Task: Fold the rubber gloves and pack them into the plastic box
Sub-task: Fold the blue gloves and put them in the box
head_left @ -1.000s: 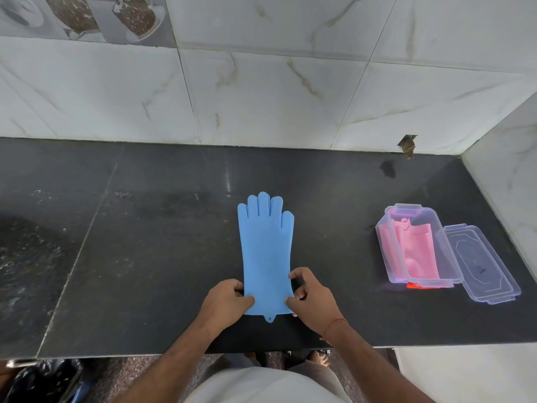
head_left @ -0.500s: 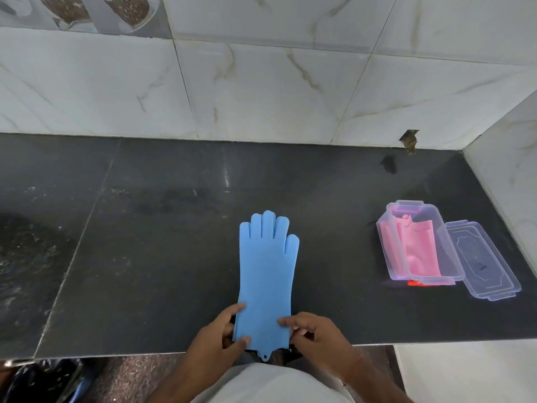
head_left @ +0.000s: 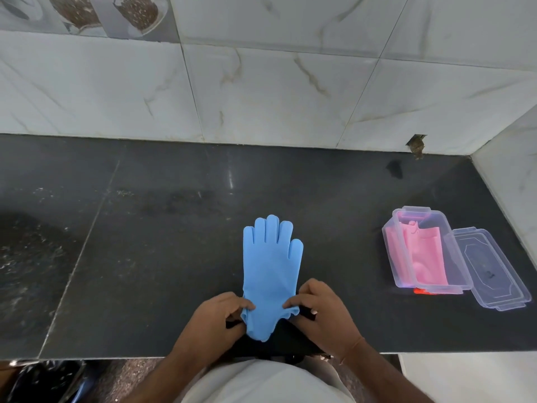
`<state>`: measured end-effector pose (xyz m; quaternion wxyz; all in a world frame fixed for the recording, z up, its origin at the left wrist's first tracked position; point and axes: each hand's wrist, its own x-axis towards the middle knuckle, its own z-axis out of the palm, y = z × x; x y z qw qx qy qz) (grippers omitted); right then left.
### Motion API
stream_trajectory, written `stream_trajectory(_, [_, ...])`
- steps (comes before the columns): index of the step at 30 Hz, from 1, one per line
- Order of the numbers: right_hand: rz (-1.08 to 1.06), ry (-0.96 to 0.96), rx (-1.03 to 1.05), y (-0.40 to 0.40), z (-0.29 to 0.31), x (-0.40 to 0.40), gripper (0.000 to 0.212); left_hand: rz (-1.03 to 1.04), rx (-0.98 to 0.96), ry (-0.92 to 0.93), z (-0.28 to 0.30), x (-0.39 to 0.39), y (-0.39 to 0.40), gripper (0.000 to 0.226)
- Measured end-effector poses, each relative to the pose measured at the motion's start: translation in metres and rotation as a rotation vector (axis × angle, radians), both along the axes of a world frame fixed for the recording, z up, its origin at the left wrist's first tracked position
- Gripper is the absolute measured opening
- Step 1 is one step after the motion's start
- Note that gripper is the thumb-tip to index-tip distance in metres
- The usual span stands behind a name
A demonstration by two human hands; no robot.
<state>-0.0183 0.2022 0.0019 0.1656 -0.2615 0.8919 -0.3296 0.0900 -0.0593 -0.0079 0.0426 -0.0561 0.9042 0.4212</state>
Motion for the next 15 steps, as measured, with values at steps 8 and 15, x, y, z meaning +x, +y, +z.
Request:
stream_trajectory(8, [-0.23,-0.231,-0.169,-0.022,0.014,-0.049,0.018,0.247,0.194,-0.039,0.004,-0.058,-0.021,0.012])
stream_trajectory(15, [-0.39,-0.314,-0.207,-0.051,0.019,-0.099,0.009,0.351,0.232,-0.054,0.006,-0.131,-0.028,0.016])
